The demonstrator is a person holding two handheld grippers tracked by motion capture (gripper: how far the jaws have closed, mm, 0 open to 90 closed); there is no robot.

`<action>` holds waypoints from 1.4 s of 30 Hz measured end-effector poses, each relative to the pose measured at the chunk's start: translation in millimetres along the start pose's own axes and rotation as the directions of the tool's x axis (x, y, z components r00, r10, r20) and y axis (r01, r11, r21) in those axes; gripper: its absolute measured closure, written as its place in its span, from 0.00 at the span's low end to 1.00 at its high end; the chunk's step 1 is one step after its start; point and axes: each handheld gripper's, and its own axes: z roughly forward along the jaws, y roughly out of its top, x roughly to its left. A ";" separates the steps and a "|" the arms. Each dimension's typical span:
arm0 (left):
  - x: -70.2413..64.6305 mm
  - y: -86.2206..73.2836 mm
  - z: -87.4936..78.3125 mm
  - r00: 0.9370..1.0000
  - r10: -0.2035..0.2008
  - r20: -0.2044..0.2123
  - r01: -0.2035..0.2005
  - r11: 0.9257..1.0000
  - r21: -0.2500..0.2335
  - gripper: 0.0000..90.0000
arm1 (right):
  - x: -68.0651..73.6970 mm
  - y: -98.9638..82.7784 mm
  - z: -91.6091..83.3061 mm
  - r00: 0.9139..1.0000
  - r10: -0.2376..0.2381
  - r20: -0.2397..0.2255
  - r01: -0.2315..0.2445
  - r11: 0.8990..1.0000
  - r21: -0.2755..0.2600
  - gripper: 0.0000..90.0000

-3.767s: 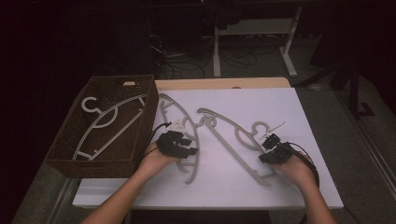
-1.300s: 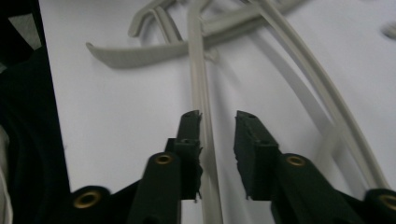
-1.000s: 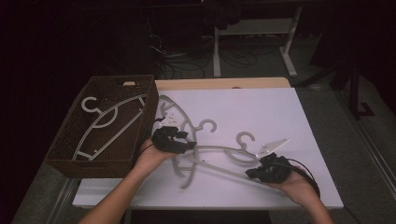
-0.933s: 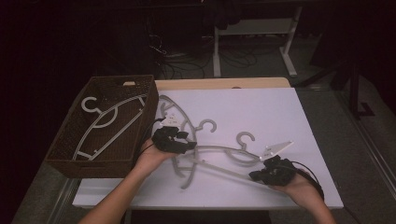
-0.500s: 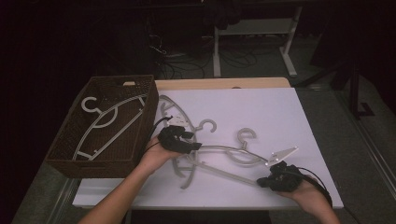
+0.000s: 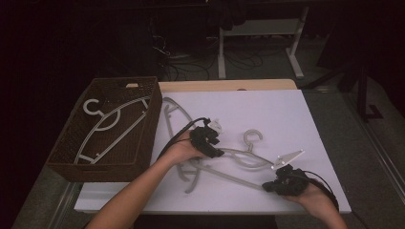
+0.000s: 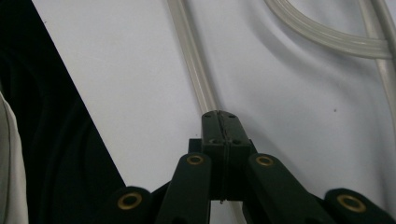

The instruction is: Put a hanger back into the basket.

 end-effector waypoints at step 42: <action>13.9 14.9 -56.1 0.999 -0.012 -0.032 0.011 0.999 -0.043 0.91 | -5.1 7.9 -14.0 1.000 0.010 -0.020 -0.012 0.990 -0.143 0.77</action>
